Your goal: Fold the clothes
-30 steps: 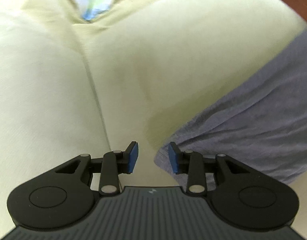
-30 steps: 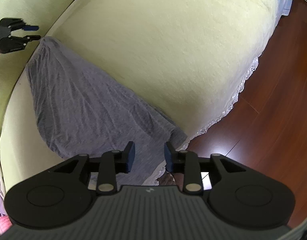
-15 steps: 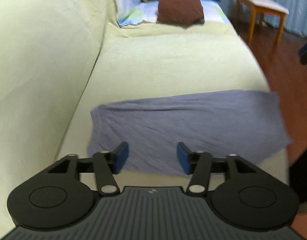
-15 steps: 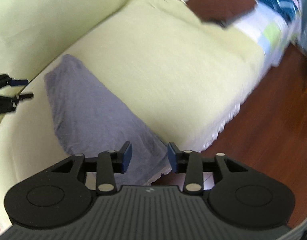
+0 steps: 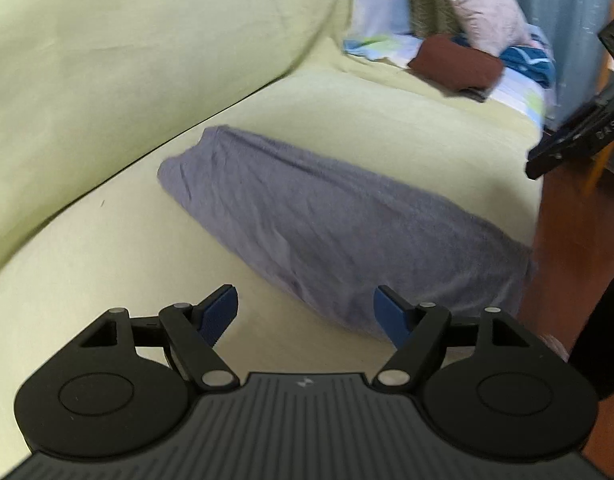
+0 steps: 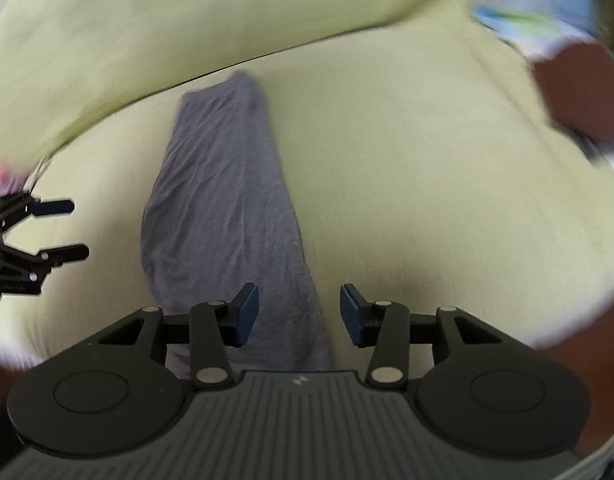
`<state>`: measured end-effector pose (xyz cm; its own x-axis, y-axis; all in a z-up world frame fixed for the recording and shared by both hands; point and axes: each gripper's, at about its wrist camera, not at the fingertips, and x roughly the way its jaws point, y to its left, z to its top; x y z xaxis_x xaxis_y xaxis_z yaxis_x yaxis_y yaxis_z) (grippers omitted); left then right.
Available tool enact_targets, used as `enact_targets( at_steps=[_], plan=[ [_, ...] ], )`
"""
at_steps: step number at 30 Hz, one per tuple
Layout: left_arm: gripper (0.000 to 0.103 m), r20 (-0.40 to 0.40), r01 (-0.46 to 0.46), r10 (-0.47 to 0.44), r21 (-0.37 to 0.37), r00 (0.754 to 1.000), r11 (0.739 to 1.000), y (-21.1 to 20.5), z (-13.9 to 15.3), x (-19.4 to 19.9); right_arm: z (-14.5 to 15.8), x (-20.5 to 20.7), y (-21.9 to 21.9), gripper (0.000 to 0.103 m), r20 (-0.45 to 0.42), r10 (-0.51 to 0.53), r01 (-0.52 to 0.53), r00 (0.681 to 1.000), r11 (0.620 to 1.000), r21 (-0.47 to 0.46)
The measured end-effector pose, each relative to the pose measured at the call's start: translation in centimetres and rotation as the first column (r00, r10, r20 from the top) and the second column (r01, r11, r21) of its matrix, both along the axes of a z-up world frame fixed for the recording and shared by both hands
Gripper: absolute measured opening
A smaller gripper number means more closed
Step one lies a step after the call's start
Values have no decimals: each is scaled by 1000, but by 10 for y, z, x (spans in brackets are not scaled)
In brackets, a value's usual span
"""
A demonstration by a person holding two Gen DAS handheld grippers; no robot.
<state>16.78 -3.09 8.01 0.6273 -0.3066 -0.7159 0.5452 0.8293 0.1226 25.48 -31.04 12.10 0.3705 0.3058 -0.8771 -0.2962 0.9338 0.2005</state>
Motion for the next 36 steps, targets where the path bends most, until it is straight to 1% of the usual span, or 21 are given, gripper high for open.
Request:
enact_targets(
  at_steps=[2, 4, 6, 7, 8, 10, 11, 13, 15, 16, 18, 19, 20, 22, 23, 24, 26, 27, 30, 34, 36],
  plan=[
    [75, 63, 47, -48, 16, 997, 999, -15, -20, -25, -12, -2, 0, 40, 46, 75, -74, 996, 997, -9],
    [72, 135, 106, -111, 44, 985, 993, -29, -37, -48, -27, -6, -4, 40, 104, 144, -143, 984, 990, -19],
    [71, 207, 191, -203, 80, 957, 978, -36, -49, -61, -38, -10, -4, 40, 182, 175, -173, 967, 985, -26],
    [68, 240, 232, -249, 99, 938, 968, -39, -54, -67, -40, -11, -3, 40, 204, 178, -176, 963, 984, -26],
    [65, 268, 277, -303, 129, 915, 952, -41, -59, -73, -43, -14, -1, 40, 242, 182, -180, 953, 983, -31],
    [52, 321, 369, -427, 227, 846, 901, -46, -69, -86, -49, -20, 6, 40, 319, 198, -192, 927, 980, -53],
    [48, 339, 405, -482, 274, 808, 872, -46, -75, -91, -51, -24, 10, 40, 347, 212, -200, 914, 977, -71],
    [45, 367, 443, -550, 338, 750, 830, -46, -84, -98, -53, -32, 16, 38, 381, 248, -222, 891, 969, -112],
    [45, 390, 452, -585, 384, 711, 805, -47, -91, -103, -52, -47, 22, 38, 412, 295, -241, 862, 954, -178],
    [45, 400, 453, -600, 406, 692, 793, -48, -94, -105, -51, -52, 22, 38, 417, 300, -240, 858, 952, -191],
    [46, 418, 422, -612, 463, 672, 779, -51, -101, -107, -45, -67, 20, 38, 415, 274, -206, 868, 958, -202],
    [46, 417, 406, -615, 488, 669, 773, -54, -104, -107, -41, -73, 20, 38, 415, 266, -199, 870, 960, -199],
    [46, 420, 391, -623, 516, 660, 762, -57, -108, -106, -36, -79, 20, 38, 416, 262, -195, 870, 961, -198],
    [46, 438, 352, -649, 584, 622, 731, -63, -116, -107, -27, -91, 23, 38, 437, 282, -198, 854, 953, -227],
    [46, 429, 335, -666, 622, 610, 708, -67, -121, -106, -23, -96, 23, 38, 447, 285, -195, 848, 952, -237],
    [46, 427, 318, -674, 646, 603, 694, -71, -125, -105, -19, -100, 23, 38, 452, 273, -182, 849, 955, -234],
    [47, 429, 297, -681, 670, 594, 681, -77, -130, -106, -11, -108, 23, 38, 458, 251, -164, 853, 961, -222],
    [47, 424, 282, -689, 691, 588, 666, -81, -133, -105, -6, -113, 23, 38, 466, 246, -157, 850, 963, -221],
    [47, 411, 270, -706, 720, 576, 640, -85, -138, -107, 5, -125, 21, 39, 486, 243, -146, 839, 962, -229],
    [47, 433, 279, -731, 725, 527, 630, -94, -139, -114, 8, -135, 16, 40, 501, 260, -152, 825, 957, -246],
    [48, 428, 283, -753, 741, 500, 609, -97, -141, -119, 0, -135, 13, 40, 485, 301, -180, 821, 943, -281]
  ],
)
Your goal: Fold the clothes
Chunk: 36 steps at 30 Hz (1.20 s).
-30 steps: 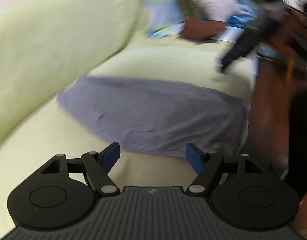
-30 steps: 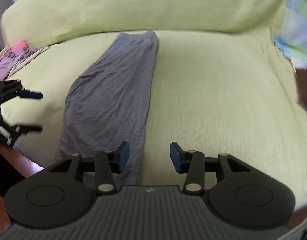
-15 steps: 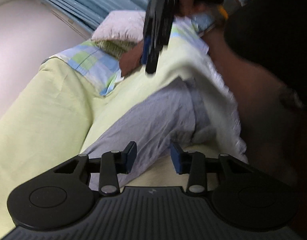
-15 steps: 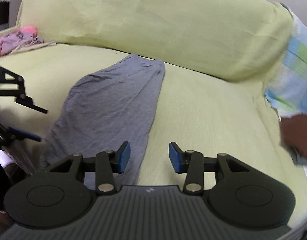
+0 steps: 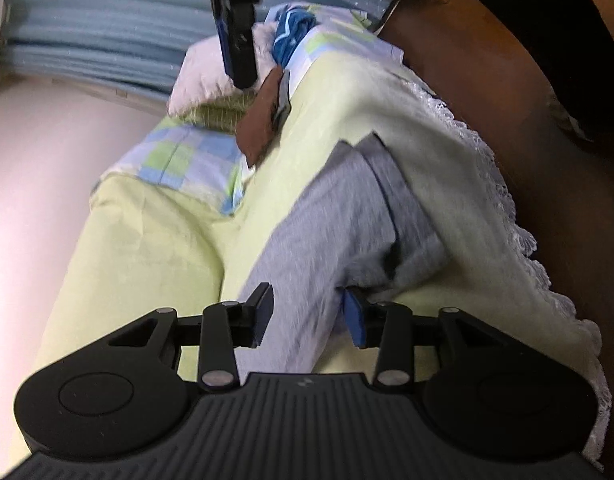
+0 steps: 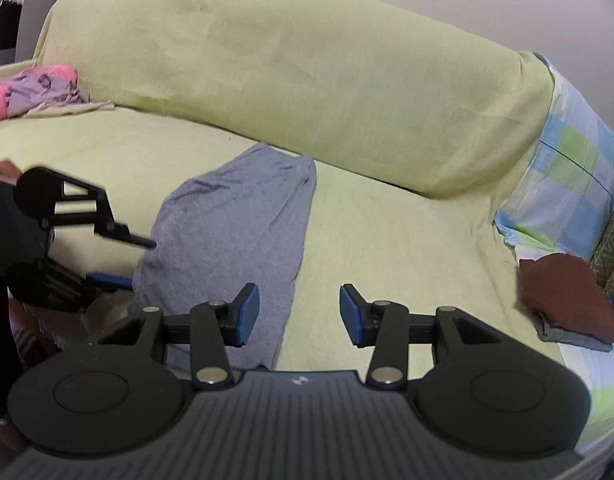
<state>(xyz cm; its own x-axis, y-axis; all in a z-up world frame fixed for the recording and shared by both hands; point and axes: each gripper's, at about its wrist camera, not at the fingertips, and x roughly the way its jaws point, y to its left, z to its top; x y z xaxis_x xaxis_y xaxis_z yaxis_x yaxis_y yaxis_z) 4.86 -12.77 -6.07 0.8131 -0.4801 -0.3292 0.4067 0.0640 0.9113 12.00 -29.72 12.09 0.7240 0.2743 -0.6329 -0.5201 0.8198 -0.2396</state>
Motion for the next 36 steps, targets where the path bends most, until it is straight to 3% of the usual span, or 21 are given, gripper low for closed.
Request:
enact_targets(
  at_steps=[5, 6, 7, 8, 9, 10, 13, 15, 18, 21, 23, 26, 31, 36],
  plan=[
    [47, -3, 17, -17, 29, 1000, 999, -4, -4, -3, -29, 2, 8, 39, -19, 144, -146, 989, 975, -167],
    [46, -15, 14, -14, 27, 1000, 1000, -5, -4, -3, -37, 1, 11, 39, -19, 191, -191, 981, 957, -220],
    [38, -30, 10, -10, 22, 999, 1000, -6, -2, -2, -43, 0, 13, 39, -24, 230, -228, 973, 939, -259],
    [30, -53, 2, -2, 7, 999, 1000, -7, 0, -2, -48, -1, 15, 39, -27, 259, -255, 966, 924, -285],
    [11, -85, -13, 11, -21, 996, 1000, -7, 5, 0, -52, -3, 17, 39, -27, 283, -278, 959, 912, -303],
    [6, -120, -30, 24, -53, 993, 998, -8, 10, 2, -56, -4, 19, 39, -28, 307, -299, 951, 899, -319],
    [4, -255, -100, 54, -171, 965, 980, -4, 29, 11, -70, -10, 26, 39, -16, 379, -360, 925, 863, -355],
    [3, -301, -133, 67, -204, 951, 970, -3, 37, 17, -79, -13, 32, 38, 0, 419, -386, 908, 837, -387],
    [3, -411, -211, 84, -273, 908, 939, 5, 51, 32, -91, -19, 38, 36, 7, 483, -424, 876, 777, -466],
    [2, -537, -329, 90, -368, 839, 870, 18, 67, 52, -100, -22, 41, 35, 13, 528, -442, 849, 723, -532],
    [2, -582, -381, 87, -405, 809, 831, 25, 74, 61, -100, -22, 42, 35, 17, 537, -447, 843, 718, -533],
    [2, -614, -421, 81, -433, 785, 797, 33, 81, 68, -100, -23, 46, 35, 25, 555, -464, 831, 718, -519],
    [2, -620, -416, 75, -428, 781, 802, 36, 85, 69, -107, -24, 56, 35, 37, 580, -475, 814, 701, -531],
    [2, -610, -394, 78, -405, 789, 825, 37, 82, 65, -110, -25, 52, 30, 37, 615, -484, 788, 655, -580]
  ],
)
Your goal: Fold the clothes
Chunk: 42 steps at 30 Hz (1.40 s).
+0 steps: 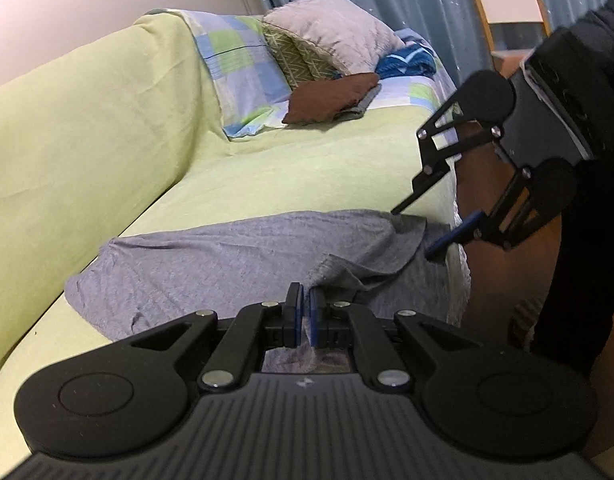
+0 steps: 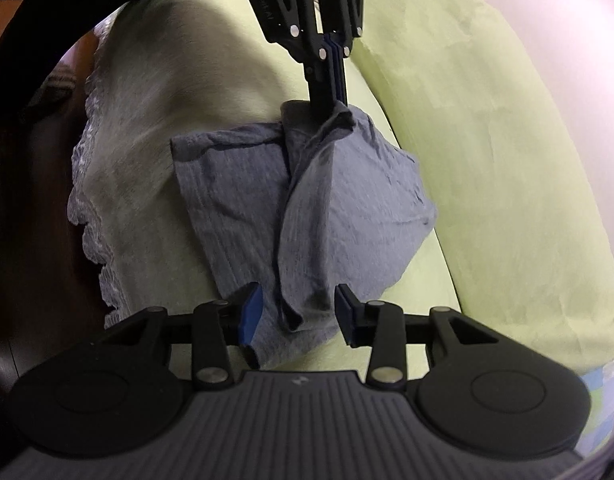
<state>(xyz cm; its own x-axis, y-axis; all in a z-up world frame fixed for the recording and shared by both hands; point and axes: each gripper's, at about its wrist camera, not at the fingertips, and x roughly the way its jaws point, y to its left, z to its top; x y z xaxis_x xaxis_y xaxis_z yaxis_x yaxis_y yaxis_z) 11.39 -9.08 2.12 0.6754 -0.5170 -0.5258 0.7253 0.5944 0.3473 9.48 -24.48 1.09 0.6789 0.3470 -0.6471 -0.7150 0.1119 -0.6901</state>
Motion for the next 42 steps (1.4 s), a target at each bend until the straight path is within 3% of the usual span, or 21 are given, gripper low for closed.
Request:
enact_targets(
  at_steps=[7, 11, 21, 34, 40, 42],
  plan=[
    [2, 8, 11, -11, 23, 1000, 1000, 1, -5, -3, -4, 1, -8, 21, 43, 40, -37, 998, 997, -67],
    [2, 14, 33, -34, 57, 999, 998, -2, -6, -10, -5, 0, -6, 1, 53, 59, -55, 997, 996, -75],
    [0, 0, 112, -113, 97, 994, 989, -14, -10, -48, 17, -6, -22, 0, 28, 5, -4, 1000, 999, -47],
    [0, 6, 154, -159, 201, 987, 967, -26, -35, -57, 1, -13, -22, 0, -8, -9, 8, 1000, 997, -72],
    [1, 51, 195, -221, 308, 974, 931, -33, -47, -65, -8, -11, -20, 0, -14, -10, 9, 1000, 995, -97],
    [10, 51, 215, -247, 340, 968, 915, -35, -51, -68, -10, -12, -19, 1, -10, -9, 8, 1000, 994, -107]
  ],
)
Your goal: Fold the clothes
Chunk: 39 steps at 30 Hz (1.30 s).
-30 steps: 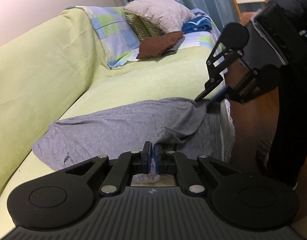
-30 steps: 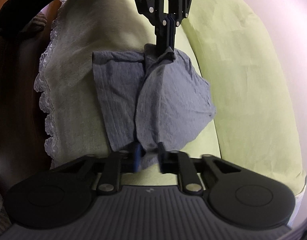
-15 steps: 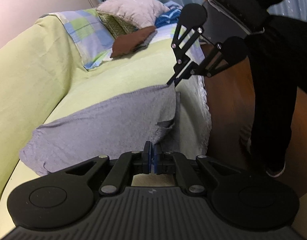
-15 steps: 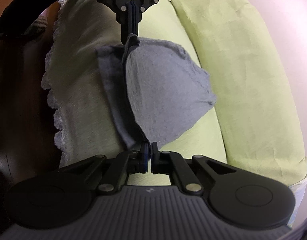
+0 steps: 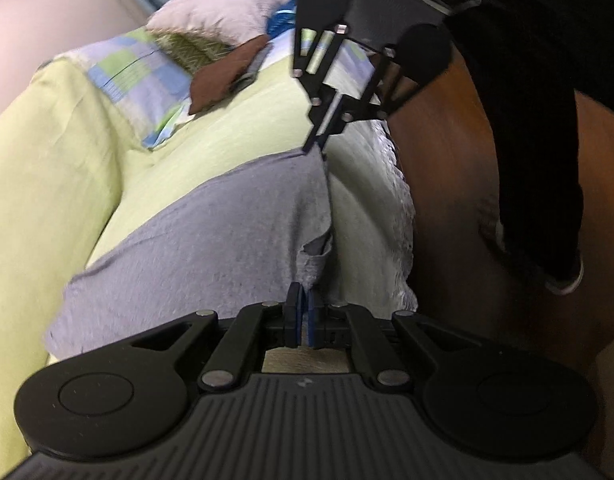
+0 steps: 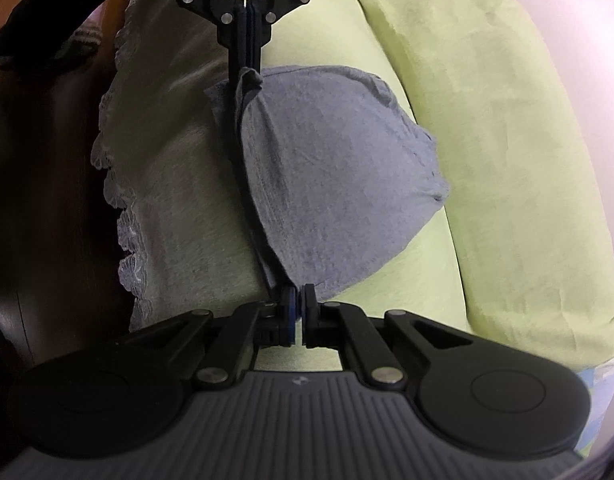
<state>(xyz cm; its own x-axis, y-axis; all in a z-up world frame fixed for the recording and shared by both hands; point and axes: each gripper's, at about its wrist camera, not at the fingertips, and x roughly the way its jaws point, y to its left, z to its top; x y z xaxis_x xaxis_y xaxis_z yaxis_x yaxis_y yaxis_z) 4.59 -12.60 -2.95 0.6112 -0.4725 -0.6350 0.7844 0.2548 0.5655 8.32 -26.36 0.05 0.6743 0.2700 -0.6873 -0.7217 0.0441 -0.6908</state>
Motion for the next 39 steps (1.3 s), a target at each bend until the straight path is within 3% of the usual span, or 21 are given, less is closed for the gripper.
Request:
enact_targets(
  at_steps=[3, 5, 10, 12, 14, 15, 19, 22, 25, 30, 31, 33, 39],
  plan=[
    [23, -6, 31, -31, 60, 999, 998, 0, -5, -5, -1, 0, -2, 3, -11, -12, 12, 1000, 1000, -18],
    [23, -20, 23, -21, 70, 1000, 997, 3, -5, -7, 1, -2, -6, 3, -9, -17, 17, 1000, 999, -30],
    [23, -39, -127, 124, -106, 992, 986, 24, 27, 3, 23, -1, -10, 6, 6, -101, 101, 995, 994, 36],
    [24, -31, -212, 210, -179, 977, 961, 37, 44, 14, 34, 1, -6, 13, 26, -128, 126, 991, 989, 75],
    [31, -17, -303, 307, -226, 952, 926, 55, 55, 27, 42, 5, -1, 27, 41, -151, 146, 988, 983, 114],
    [38, -15, -336, 343, -240, 939, 911, 60, 59, 33, 49, 9, 5, 28, 43, -171, 163, 984, 975, 148],
    [39, -104, -517, 513, -314, 852, 796, 90, 76, 89, 70, 28, 30, 28, -36, -237, 237, 971, 929, 284],
    [39, -199, -590, 557, -352, 806, 727, 107, 79, 126, 78, 45, 60, 28, -99, -262, 280, 960, 889, 363],
    [39, -358, -671, 568, -411, 741, 617, 122, 76, 162, 74, 58, 90, 28, -115, -256, 281, 960, 880, 383],
    [39, -539, -750, 522, -472, 662, 464, 137, 58, 194, 52, 78, 126, 28, -143, -251, 288, 957, 876, 387],
    [39, -548, -761, 528, -464, 649, 454, 137, 53, 198, 49, 80, 129, 28, -150, -250, 290, 956, 875, 388],
    [35, -534, -773, 559, -437, 635, 461, 136, 45, 204, 40, 89, 134, 28, -168, -247, 294, 954, 877, 380],
    [35, -489, -763, 586, -415, 646, 496, 144, 42, 199, 29, 102, 123, 30, -215, -276, 339, 937, 866, 367]
  ],
)
